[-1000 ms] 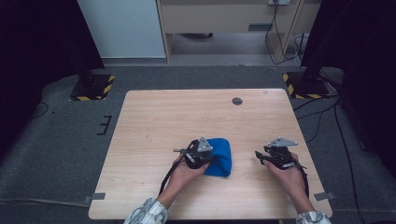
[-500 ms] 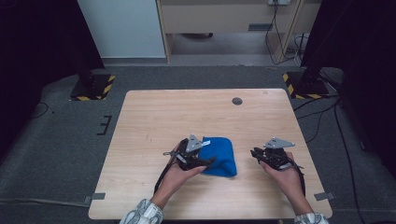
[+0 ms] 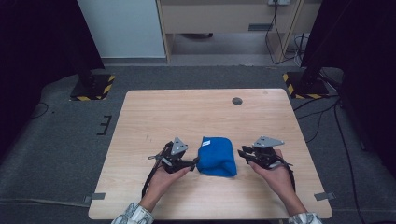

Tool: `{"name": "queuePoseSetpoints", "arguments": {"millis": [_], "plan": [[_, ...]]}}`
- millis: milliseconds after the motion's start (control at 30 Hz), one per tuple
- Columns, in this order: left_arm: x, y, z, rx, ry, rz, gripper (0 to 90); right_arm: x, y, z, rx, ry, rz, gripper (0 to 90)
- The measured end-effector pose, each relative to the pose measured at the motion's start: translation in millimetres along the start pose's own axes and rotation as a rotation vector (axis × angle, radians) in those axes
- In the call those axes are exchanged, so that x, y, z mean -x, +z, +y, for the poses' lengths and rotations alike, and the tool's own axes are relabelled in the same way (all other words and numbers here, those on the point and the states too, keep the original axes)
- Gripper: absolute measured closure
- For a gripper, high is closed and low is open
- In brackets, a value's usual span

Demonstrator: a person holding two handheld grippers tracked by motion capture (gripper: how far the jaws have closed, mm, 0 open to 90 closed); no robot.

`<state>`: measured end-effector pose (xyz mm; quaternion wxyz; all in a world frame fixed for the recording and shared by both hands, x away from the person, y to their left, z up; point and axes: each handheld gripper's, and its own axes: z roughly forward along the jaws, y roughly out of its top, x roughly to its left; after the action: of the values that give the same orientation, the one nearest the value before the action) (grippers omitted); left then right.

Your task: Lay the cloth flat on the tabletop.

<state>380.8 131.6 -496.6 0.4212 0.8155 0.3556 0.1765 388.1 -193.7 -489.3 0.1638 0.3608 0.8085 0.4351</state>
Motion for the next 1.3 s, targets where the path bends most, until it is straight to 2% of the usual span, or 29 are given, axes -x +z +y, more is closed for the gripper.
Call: {"name": "queuePoseSetpoints", "arguments": {"millis": [133, 267, 300, 367, 467, 500, 567, 633, 667, 833, 900, 933, 1000, 1033, 1067, 1100, 1133, 1200, 1233, 1300], "plan": [[-1.5, 0.1, -2.2, -0.004, -0.007, 0.009, 32.2, -15.2, 12.2, 8.0, 0.006, -0.007, 0.044, 54.2], [-4.8, 1.9, -3.8, -0.009, -0.014, 0.023, 36.1, -28.4, 26.9, 8.3, -0.031, -0.033, 0.074, 47.0], [-4.8, 1.9, -3.8, -0.009, -0.014, 0.023, 36.7, -30.4, 30.6, 6.6, -0.049, -0.042, 0.076, 49.1], [-6.3, 1.4, -4.2, -0.015, -0.013, 0.035, 37.8, -33.2, 34.9, 2.4, -0.086, -0.075, 0.08, 60.4], [-7.9, 2.1, -4.4, -0.021, -0.005, 0.045, 38.4, -32.7, 36.8, -2.2, -0.118, -0.089, 0.081, 79.2], [-8.4, 2.7, -4.5, -0.022, -0.004, 0.05, 38.6, -31.3, 36.6, -3.5, -0.122, -0.092, 0.084, 83.0], [-9.9, 2.5, -4.9, -0.026, -0.01, 0.06, 39.2, -28.1, 34.0, -5.7, -0.129, -0.089, 0.078, 84.6], [-10.7, 1.7, -4.9, -0.025, -0.013, 0.06, 39.6, -26.9, 29.2, -7.3, -0.128, -0.073, 0.081, 83.6], [-11.1, 1.8, -4.7, -0.025, -0.015, 0.061, 39.7, -26.8, 26.8, -7.7, -0.123, -0.067, 0.083, 80.1], [-12.3, 4.0, -4.1, -0.026, -0.016, 0.071, 39.7, -29.0, 16.4, 0.2, -0.086, -0.055, 0.084, 49.8], [-12.6, 3.9, -4.4, -0.028, -0.013, 0.074, 39.6, -29.5, 15.0, 3.7, -0.076, -0.046, 0.079, 46.7], [-13.1, 4.0, -4.9, -0.025, -0.016, 0.078, 39.6, -29.5, 14.0, 11.7, -0.054, -0.048, 0.088, 43.7], [-13.8, 3.9, -5.2, -0.022, -0.018, 0.079, 40.0, -29.4, 14.7, 14.5, -0.053, -0.045, 0.089, 43.8], [-15.2, 2.6, -5.1, -0.019, -0.022, 0.091, 40.4, -29.3, 19.0, 23.4, -0.038, -0.05, 0.116, 57.6], [-15.2, 2.6, -5.1, -0.019, -0.022, 0.091, 40.8, -29.3, 19.0, 23.4, -0.038, -0.05, 0.116, 57.6], [-17.1, 1.1, -5.1, -0.013, -0.027, 0.097, 41.3, -29.6, 27.5, 30.7, -0.034, -0.053, 0.138, 65.1], [-17.1, 1.1, -5.1, -0.013, -0.027, 0.097, 41.5, -29.7, 31.6, 33.3, -0.038, -0.061, 0.137, 67.8], [-19.1, 0.5, -5.4, -0.014, -0.03, 0.101, 41.5, -30.4, 37.8, 36.4, -0.049, -0.069, 0.129, 67.8], [-20.5, 0.6, -6.0, -0.014, -0.036, 0.1, 41.4, -31.6, 52.8, 43.2, -0.077, -0.084, 0.111, 64.9], [-21.4, 0.6, -6.4, -0.013, -0.039, 0.1, 40.8, -31.5, 57.9, 45.6, -0.084, -0.091, 0.102, 61.3]]}}
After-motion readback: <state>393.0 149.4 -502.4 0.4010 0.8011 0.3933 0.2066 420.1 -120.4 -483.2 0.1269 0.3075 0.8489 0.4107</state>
